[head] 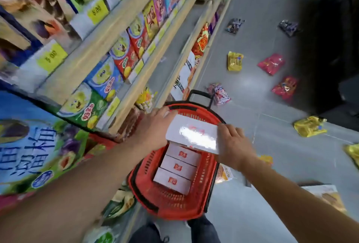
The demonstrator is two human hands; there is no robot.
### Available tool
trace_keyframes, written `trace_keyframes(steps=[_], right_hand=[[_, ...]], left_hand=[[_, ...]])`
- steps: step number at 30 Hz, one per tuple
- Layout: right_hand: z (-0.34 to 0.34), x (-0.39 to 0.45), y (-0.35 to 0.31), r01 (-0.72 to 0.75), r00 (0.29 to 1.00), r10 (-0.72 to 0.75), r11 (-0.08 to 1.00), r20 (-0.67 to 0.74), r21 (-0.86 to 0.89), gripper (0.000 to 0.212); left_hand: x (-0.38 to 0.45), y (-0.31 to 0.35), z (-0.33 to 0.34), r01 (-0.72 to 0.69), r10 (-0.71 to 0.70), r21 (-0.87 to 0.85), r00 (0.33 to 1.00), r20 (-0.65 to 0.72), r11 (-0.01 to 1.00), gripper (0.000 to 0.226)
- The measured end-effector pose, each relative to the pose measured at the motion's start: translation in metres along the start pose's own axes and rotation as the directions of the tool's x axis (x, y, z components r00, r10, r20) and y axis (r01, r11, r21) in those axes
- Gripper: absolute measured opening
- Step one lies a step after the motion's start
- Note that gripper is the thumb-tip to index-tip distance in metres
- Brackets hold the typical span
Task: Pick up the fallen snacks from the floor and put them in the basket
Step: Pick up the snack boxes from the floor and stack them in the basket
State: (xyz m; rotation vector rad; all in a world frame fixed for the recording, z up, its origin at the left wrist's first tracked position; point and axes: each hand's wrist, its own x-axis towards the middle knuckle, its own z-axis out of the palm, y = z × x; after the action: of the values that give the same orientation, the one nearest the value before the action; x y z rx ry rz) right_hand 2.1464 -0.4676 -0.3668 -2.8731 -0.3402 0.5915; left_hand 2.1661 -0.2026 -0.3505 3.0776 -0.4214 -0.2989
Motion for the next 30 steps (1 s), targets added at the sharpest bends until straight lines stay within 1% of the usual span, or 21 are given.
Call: trace_keyframes(steps=[2, 6, 8, 10, 11, 14, 16, 18, 20, 21, 23, 25, 28, 30], right_hand=[[0.017, 0.029, 0.009, 0.011, 0.999, -0.011, 1.0, 0.036, -0.008, 0.099], [0.054, 0.083, 0.019, 0.008, 0.992, -0.01, 1.0, 0.125, 0.018, 0.101], [0.083, 0.112, 0.025, -0.005, 0.988, 0.0, 0.999, 0.152, 0.034, 0.104], [0.116, 0.139, 0.031, -0.021, 0.982, 0.014, 0.999, 0.187, 0.035, 0.102], [0.144, 0.157, 0.035, -0.04, 0.981, 0.032, 0.999, 0.193, 0.035, 0.099], [0.195, 0.19, 0.041, -0.076, 0.979, 0.07, 0.997, 0.193, 0.026, 0.093], [0.23, 0.21, 0.044, -0.118, 0.971, 0.115, 0.993, 0.21, 0.0, 0.091], [0.27, 0.231, 0.048, -0.149, 0.958, 0.156, 0.988, 0.24, -0.048, 0.092], [0.298, 0.246, 0.051, -0.159, 0.949, 0.177, 0.983, 0.26, -0.087, 0.094], [0.31, 0.253, 0.054, -0.171, 0.948, 0.191, 0.98, 0.254, -0.1, 0.09], [0.331, 0.265, 0.057, -0.189, 0.945, 0.217, 0.973, 0.245, -0.133, 0.084], [0.352, 0.278, 0.062, -0.198, 0.941, 0.232, 0.968, 0.245, -0.156, 0.089], [0.373, 0.294, 0.07, -0.195, 0.941, 0.238, 0.962, 0.24, -0.19, 0.1], [0.385, 0.303, 0.074, -0.188, 0.935, 0.242, 0.958, 0.26, -0.216, 0.103]], left_hand=[[0.021, -0.007, 0.025, 0.008, -0.008, 0.016, 1.0, 0.022, 1.0, 0.084], [0.059, -0.026, 0.088, 0.037, -0.037, -0.008, 0.995, 0.098, 0.999, 0.087], [0.08, -0.037, 0.128, 0.054, -0.05, -0.026, 0.992, 0.117, 0.998, 0.083], [0.097, -0.044, 0.169, 0.089, -0.079, -0.067, 0.988, 0.129, 0.994, 0.08], [0.109, -0.05, 0.201, 0.099, -0.086, -0.083, 0.985, 0.147, 0.992, 0.081], [0.129, -0.057, 0.258, 0.132, -0.109, -0.109, 0.975, 0.192, 0.985, 0.089], [0.143, -0.062, 0.299, 0.124, -0.098, -0.118, 0.975, 0.199, 0.985, 0.091], [0.157, -0.067, 0.345, 0.108, -0.08, -0.119, 0.973, 0.217, 0.987, 0.087], [0.167, -0.068, 0.376, 0.093, -0.065, -0.119, 0.972, 0.225, 0.989, 0.084], [0.172, -0.068, 0.39, 0.098, -0.072, -0.109, 0.971, 0.227, 0.989, 0.084], [0.18, -0.069, 0.414, 0.116, -0.089, -0.095, 0.964, 0.252, 0.989, 0.091], [0.189, -0.071, 0.437, 0.121, -0.091, -0.093, 0.957, 0.275, 0.988, 0.097], [0.203, -0.071, 0.463, 0.121, -0.094, -0.082, 0.957, 0.273, 0.989, 0.095], [0.212, -0.071, 0.478, 0.117, -0.089, -0.08, 0.953, 0.289, 0.99, 0.094]])
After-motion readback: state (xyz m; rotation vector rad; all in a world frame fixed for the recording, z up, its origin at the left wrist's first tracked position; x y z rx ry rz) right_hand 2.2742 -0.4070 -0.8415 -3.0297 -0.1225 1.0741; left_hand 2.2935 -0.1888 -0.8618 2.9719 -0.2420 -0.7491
